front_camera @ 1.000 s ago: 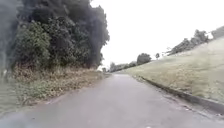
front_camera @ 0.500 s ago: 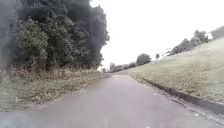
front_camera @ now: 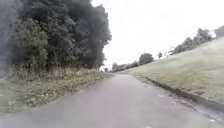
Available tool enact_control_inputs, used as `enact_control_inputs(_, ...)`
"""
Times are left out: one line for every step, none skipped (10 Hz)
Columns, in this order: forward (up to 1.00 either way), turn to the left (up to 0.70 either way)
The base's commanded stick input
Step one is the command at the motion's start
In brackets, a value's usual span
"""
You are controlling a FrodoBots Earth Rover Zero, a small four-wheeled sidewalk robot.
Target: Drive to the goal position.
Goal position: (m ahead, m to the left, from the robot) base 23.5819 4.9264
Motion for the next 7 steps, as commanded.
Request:
enact_control_inputs(0.45, 0.00)
enact_control_inputs(0.45, 0.00)
enact_control_inputs(0.45, 0.25)
enact_control_inputs(0.45, 0.26)
enact_control_inputs(0.45, 0.00)
enact_control_inputs(0.45, 0.00)
enact_control_inputs(0.45, 0.00)
